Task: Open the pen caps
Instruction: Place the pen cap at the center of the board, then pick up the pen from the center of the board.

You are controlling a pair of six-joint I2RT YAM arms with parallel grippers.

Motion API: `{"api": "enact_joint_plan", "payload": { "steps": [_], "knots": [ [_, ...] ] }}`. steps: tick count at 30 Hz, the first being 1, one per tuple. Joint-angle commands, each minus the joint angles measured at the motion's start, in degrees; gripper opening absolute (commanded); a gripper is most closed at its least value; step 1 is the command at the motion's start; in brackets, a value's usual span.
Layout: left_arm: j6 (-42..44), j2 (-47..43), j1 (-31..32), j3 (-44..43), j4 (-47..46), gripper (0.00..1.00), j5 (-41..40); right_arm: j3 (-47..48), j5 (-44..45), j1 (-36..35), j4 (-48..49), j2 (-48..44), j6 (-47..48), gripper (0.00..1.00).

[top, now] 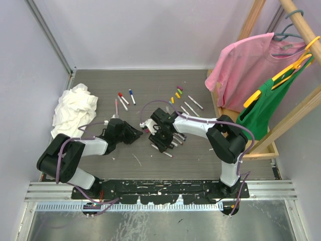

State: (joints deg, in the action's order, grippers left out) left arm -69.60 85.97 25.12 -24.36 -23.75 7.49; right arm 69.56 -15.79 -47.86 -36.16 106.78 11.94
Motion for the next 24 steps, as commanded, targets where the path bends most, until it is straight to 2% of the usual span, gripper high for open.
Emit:
{"api": "enact_joint_plan", "payload": {
  "steps": [1,8,14,17,22,24],
  "knots": [
    [2.89,-4.55,0.15,-0.51,3.32,0.32,-2.04,2.25,-1.45,0.46,-0.27,-2.90,0.80,0.42],
    [10.35,-10.72,0.10,-1.72,8.54,0.40,-3.98,2.06,-3.81,1.06,0.63,-6.15,0.91,0.42],
    [22.91,-16.34,-0.06,-7.02,19.69,0.50,-10.81,1.98,-8.56,2.33,0.54,-10.12,2.80,0.43],
    [30.38,-17.55,-0.45,-10.32,25.05,0.62,-15.86,2.28,-12.05,3.46,-0.23,-12.57,5.08,0.43],
    [39.83,-16.41,-1.88,-14.86,26.20,0.93,-23.79,1.60,-19.83,7.93,-0.75,-16.42,8.00,0.43],
    [42.68,-14.45,-3.54,-17.33,27.08,0.96,-24.17,1.11,-22.06,9.98,-0.75,-17.54,8.46,0.43]
  ]
}}
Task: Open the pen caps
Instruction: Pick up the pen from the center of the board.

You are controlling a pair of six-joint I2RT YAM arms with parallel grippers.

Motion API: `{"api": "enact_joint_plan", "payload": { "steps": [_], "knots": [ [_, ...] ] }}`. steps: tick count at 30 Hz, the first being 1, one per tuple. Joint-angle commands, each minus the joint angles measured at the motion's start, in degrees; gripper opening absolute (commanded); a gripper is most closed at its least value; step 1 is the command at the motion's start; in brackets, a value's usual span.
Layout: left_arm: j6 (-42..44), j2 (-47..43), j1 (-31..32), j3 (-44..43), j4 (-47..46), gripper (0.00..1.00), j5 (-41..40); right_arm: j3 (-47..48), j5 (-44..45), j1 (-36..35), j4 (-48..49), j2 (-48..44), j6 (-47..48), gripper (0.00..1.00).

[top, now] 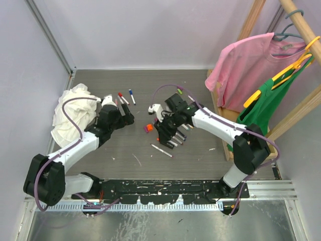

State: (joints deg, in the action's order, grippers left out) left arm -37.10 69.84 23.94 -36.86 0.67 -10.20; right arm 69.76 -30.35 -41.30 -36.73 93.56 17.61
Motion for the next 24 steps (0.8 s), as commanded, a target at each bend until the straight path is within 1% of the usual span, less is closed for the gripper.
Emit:
{"api": "enact_joint_plan", "payload": {
  "steps": [1,6,9,11,12,14,16,18,22,24],
  "knots": [
    [11.05,3.40,-3.46,-6.52,3.66,0.96,-5.56,0.70,-8.18,4.34,-0.12,-4.75,2.96,0.43],
    [13.25,14.80,-9.16,-18.75,13.35,0.95,-3.54,-0.22,-9.42,6.82,0.58,-6.23,3.31,0.43],
    [15.12,23.28,-10.35,-27.96,20.31,0.92,-4.35,-0.24,-8.98,7.02,0.74,-6.20,3.48,0.43],
    [16.61,28.12,-10.40,-33.03,23.98,0.89,-5.52,-0.38,-8.58,7.02,0.87,-6.12,3.55,0.42],
    [17.08,30.41,-10.50,-35.23,25.60,0.86,-6.13,-0.41,-8.37,7.02,0.95,-6.11,3.57,0.42],
    [18.06,34.30,-10.74,-39.09,28.55,0.76,-6.88,-0.36,-7.99,7.07,0.96,-6.07,3.58,0.42],
    [18.57,37.66,-11.32,-41.97,29.66,0.67,-6.31,-0.24,-7.54,7.02,0.89,-6.09,3.65,0.42],
    [18.87,40.22,-12.52,-44.22,30.44,0.62,-4.09,-0.26,-7.21,7.02,0.94,-6.23,3.75,0.42],
    [18.91,44.71,-14.53,-48.33,32.71,0.47,0.70,-0.27,-7.01,7.03,0.96,-6.11,3.88,0.42],
    [19.19,46.11,-14.80,-49.85,33.23,0.43,1.72,-0.40,-7.01,7.02,0.96,-5.89,3.92,0.42]
  ]
}}
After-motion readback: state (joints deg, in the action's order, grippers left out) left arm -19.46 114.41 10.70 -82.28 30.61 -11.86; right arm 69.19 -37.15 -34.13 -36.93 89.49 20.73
